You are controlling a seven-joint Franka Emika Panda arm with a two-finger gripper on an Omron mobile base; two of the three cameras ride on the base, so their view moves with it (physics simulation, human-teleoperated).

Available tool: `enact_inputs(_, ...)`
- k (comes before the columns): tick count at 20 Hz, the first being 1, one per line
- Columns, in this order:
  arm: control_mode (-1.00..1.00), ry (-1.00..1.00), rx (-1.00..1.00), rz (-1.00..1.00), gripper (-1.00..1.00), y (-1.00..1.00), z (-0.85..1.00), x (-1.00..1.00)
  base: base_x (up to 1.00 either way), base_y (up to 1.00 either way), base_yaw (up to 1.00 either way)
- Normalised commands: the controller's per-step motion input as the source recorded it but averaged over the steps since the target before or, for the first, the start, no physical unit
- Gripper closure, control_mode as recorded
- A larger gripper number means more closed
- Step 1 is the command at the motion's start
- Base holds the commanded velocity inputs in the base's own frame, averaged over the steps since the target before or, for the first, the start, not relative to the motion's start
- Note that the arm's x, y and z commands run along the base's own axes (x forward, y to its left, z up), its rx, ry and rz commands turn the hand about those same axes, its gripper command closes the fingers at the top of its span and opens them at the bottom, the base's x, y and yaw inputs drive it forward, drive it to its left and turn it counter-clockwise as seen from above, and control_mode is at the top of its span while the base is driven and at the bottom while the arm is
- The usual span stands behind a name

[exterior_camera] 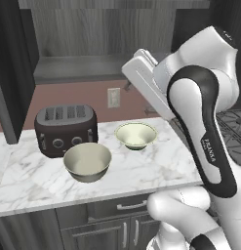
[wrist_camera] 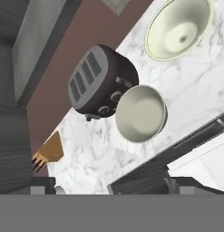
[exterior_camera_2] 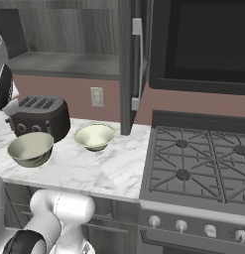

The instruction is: Open the cabinet. Pick the bowls from the counter and place them in the cabinet. Then close the cabinet.

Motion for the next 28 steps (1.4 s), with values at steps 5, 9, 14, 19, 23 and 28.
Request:
enact_inputs(5, -1.0, 0.0, -0.01, 0.03, -1.0, -0.67, -0.35, -0.09, 0.0, 0.0, 0.0)
enact_inputs(9, -1.0, -0.03, -0.06, 0.04, -1.0, -0.46, -0.36, -0.08, 0.0, 0.0, 0.0)
enact_inputs(14, -1.0, -0.05, -0.14, 0.02, -1.0, -0.47, -0.44, -0.13, 0.0, 0.0, 0.0)
enact_inputs(19, -1.0, -0.05, -0.21, 0.0, -1.0, -0.21, -0.37, -0.01, 0.0, 0.0, 0.0)
enact_inputs(23, -1.0, -0.01, -0.22, 0.0, -1.0, -0.21, -0.36, 0.0, 0.0, 0.0, 0.0)
enact_inputs(28, -1.0, -0.02, -0.12, -0.06, -1.0, -0.22, -0.29, 0.0, 0.0, 0.0, 0.0)
